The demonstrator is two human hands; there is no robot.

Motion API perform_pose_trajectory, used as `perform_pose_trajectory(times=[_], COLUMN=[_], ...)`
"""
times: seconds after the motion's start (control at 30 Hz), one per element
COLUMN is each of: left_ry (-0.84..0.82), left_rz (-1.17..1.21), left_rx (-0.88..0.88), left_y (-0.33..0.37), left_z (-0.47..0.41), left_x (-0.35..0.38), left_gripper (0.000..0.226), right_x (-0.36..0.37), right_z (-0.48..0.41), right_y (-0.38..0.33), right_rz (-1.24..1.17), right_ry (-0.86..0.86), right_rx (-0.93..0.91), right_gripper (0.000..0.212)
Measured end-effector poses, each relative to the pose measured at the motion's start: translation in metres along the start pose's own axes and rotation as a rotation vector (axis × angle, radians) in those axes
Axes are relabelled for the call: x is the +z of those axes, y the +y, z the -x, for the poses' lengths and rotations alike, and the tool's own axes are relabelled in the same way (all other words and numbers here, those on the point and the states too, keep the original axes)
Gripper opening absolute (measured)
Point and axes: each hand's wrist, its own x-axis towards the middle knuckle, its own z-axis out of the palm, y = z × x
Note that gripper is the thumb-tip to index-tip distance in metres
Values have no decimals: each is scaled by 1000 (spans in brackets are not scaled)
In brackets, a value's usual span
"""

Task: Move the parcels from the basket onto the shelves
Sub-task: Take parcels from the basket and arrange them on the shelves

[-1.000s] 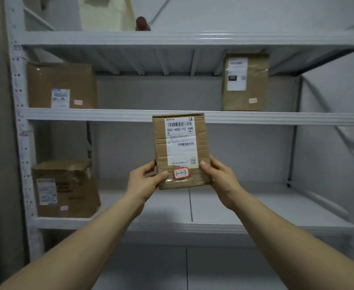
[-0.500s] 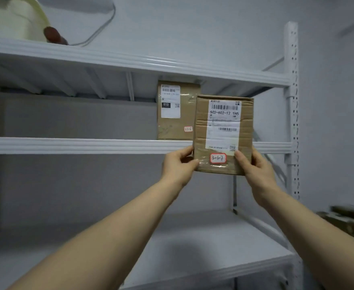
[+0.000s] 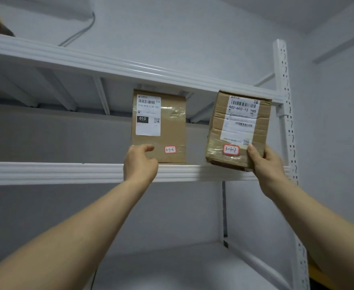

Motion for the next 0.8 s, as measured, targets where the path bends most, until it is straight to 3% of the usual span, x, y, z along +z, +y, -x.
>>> perform_pose_trajectory(times=[0.2, 0.47, 0.63, 0.8], left_ry=[98, 154, 96, 2], left_rz=[-119, -357, -446, -571], left_rx=[-4, 113, 189, 241], left_y=[-2, 3, 15, 19], left_z=[-32, -22, -10, -9], left_x=[6, 40, 72, 89], left_gripper=[46, 48, 41, 35], right_x=[22, 35, 40, 44], right_z=[-42, -92, -104, -118], right_y=[13, 57, 71, 70], right_rz=[8, 212, 274, 360], right_ry=[-87, -298, -474, -552], right_rx=[-19, -19, 6, -13], right_gripper=[29, 39, 47, 36])
